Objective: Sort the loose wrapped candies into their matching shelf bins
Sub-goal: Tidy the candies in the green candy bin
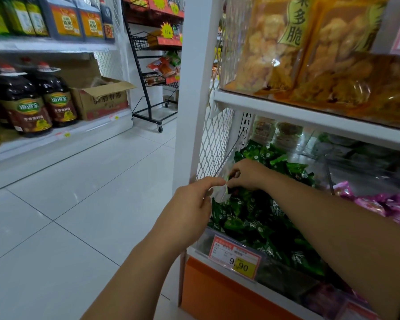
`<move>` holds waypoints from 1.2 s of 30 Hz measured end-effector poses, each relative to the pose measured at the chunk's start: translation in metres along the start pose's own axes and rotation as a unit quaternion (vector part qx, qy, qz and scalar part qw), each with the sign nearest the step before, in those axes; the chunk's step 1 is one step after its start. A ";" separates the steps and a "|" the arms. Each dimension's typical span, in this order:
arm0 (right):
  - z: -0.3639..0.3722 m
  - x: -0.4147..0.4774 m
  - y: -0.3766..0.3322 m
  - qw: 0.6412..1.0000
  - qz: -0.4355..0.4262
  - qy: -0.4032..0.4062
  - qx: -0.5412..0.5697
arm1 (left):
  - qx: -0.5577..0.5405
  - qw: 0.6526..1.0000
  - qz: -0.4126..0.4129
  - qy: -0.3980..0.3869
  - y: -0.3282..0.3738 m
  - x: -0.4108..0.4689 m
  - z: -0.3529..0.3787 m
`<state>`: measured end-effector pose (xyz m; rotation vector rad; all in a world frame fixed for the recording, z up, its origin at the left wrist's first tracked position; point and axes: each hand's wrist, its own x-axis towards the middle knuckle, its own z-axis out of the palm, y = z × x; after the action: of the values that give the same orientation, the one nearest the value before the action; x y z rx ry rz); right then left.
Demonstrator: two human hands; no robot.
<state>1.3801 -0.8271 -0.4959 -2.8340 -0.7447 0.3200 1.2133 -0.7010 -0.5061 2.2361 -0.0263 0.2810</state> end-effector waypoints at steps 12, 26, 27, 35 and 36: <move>-0.028 -0.039 -0.005 0.988 -0.050 0.089 0.117 | -0.020 1.000 0.011 0.010 0.002 -0.002 0.001; -0.042 -0.106 -0.020 0.865 -0.074 0.026 0.496 | -0.051 0.987 0.063 0.136 0.022 -0.006 0.000; -0.043 -0.105 -0.017 0.871 -0.061 0.037 0.487 | -0.049 0.987 0.055 0.140 0.021 -0.006 -0.001; -0.049 -0.135 0.005 0.898 -0.043 0.081 0.430 | -0.125 0.981 0.056 0.136 0.048 0.000 0.001; -0.048 -0.145 0.007 0.896 -0.047 0.083 0.434 | -0.123 0.984 0.068 0.110 0.055 0.000 0.006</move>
<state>1.2721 -0.9120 -0.4284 -1.9405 -0.5149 0.2920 1.2077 -0.7402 -0.4678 1.9511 -0.0894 0.5669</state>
